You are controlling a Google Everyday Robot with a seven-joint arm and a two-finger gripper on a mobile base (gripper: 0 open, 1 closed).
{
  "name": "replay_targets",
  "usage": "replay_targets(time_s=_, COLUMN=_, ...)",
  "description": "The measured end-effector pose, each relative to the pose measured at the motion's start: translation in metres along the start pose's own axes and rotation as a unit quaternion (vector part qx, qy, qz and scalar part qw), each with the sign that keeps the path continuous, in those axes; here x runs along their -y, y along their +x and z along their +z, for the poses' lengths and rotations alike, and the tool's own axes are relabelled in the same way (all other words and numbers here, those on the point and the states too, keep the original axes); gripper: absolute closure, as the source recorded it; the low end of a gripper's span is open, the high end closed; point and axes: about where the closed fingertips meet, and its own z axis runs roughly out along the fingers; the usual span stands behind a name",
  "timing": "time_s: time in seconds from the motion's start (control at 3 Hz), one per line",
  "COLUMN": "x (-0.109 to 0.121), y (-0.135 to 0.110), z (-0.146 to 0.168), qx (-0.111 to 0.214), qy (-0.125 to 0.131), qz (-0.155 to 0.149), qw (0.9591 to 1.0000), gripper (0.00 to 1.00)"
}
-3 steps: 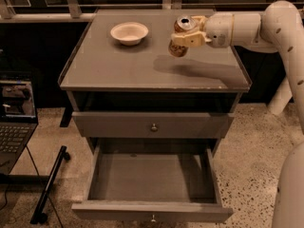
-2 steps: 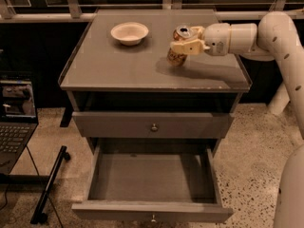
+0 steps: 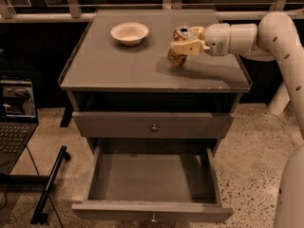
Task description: Pick orange can from middle drawer and place on counter
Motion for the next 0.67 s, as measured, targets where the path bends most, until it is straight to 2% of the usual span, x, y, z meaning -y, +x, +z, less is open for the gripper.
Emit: replay_targets(time_s=0.67, x=0.0000, y=0.0000, z=0.0001, qx=0.000, qy=0.000, qz=0.000, qw=1.0000, gripper=0.36)
